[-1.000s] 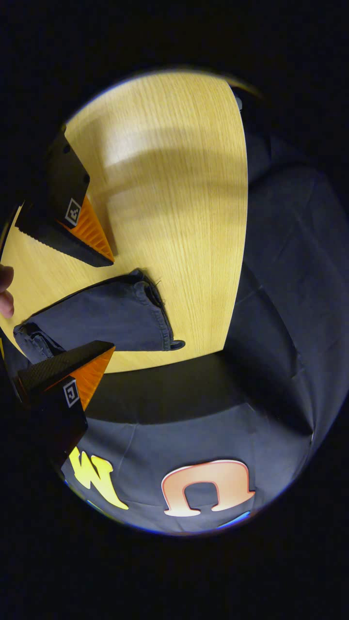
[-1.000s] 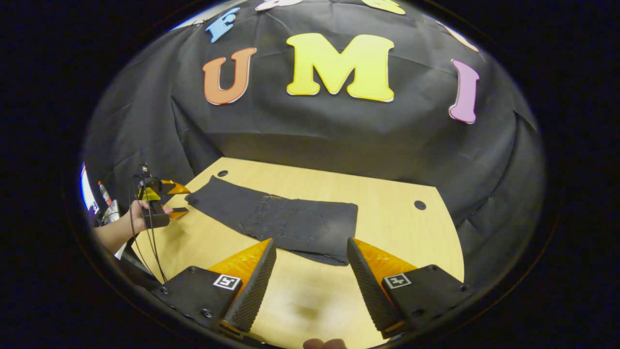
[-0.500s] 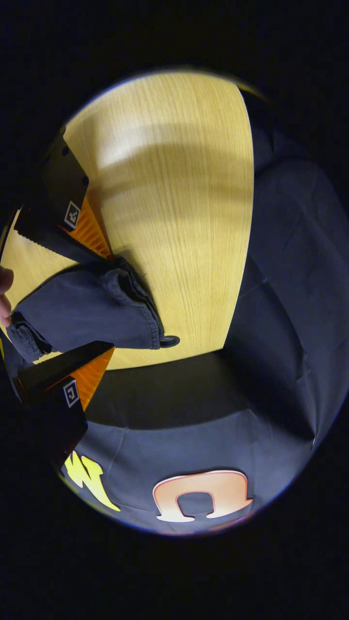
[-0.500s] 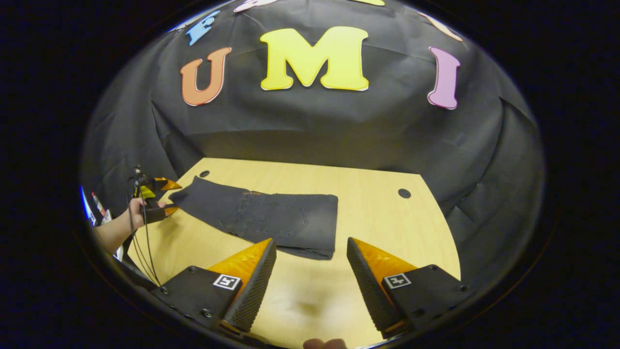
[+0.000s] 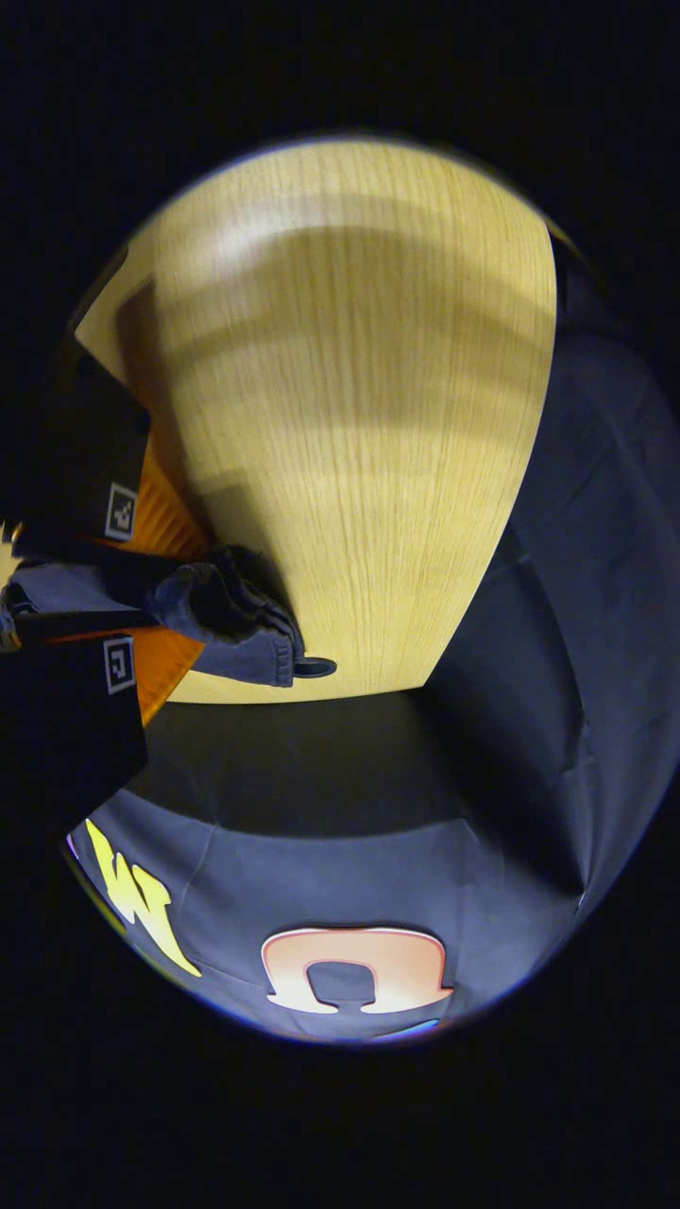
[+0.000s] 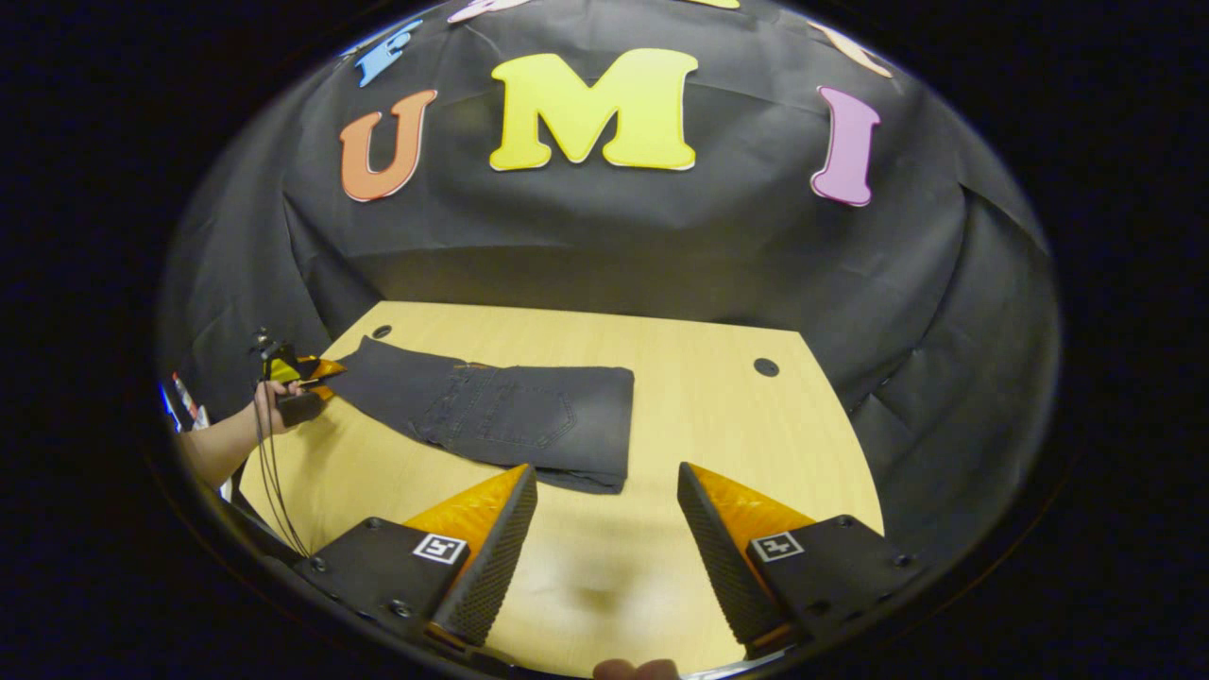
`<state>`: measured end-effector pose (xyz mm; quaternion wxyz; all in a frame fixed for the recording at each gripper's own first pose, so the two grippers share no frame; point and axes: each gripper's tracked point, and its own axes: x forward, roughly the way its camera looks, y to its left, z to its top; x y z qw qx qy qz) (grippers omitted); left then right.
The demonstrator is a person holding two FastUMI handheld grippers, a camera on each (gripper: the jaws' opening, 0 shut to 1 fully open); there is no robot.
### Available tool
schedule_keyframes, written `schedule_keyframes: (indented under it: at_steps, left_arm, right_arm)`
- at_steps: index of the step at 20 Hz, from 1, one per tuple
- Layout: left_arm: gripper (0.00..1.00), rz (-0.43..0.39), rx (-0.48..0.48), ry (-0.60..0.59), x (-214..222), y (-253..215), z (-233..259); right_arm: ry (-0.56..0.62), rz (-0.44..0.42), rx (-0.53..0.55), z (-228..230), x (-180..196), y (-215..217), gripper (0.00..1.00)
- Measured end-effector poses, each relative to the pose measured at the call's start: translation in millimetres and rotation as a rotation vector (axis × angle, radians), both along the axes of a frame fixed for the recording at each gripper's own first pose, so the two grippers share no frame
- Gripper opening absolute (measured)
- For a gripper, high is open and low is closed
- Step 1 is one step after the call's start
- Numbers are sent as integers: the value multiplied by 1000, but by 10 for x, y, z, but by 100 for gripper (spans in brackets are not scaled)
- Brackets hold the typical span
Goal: Grasp the waist and the cuffs of the jeans and fold them to make the two legs overlap; first hold the waist and fold one-third of the jeans toward the cuffs, then hold the cuffs and fold the remaining one-third in the same direction to finish folding.
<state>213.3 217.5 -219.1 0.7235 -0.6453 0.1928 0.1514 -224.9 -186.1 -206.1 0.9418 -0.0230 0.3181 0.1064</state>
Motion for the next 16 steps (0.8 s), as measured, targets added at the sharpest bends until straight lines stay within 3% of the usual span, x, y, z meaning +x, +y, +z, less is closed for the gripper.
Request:
schedule_keyframes:
  at_steps: [3,8,12,16]
  left_arm:
    - [11,-33,64,-32,7,-37,132]
    - [7,-159,252,-165,7,-291,755]
    - [7,-223,373,-269,-69,-764,1338]
    - [7,-305,465,-335,-102,-1560,1853]
  right_arm:
    - [-13,-9,6,45,-94,-51,91]
    - [-56,-34,30,171,-279,-201,94]
    - [-79,-68,65,236,-415,-384,95]
    - [-106,-104,56,324,-642,-686,95]
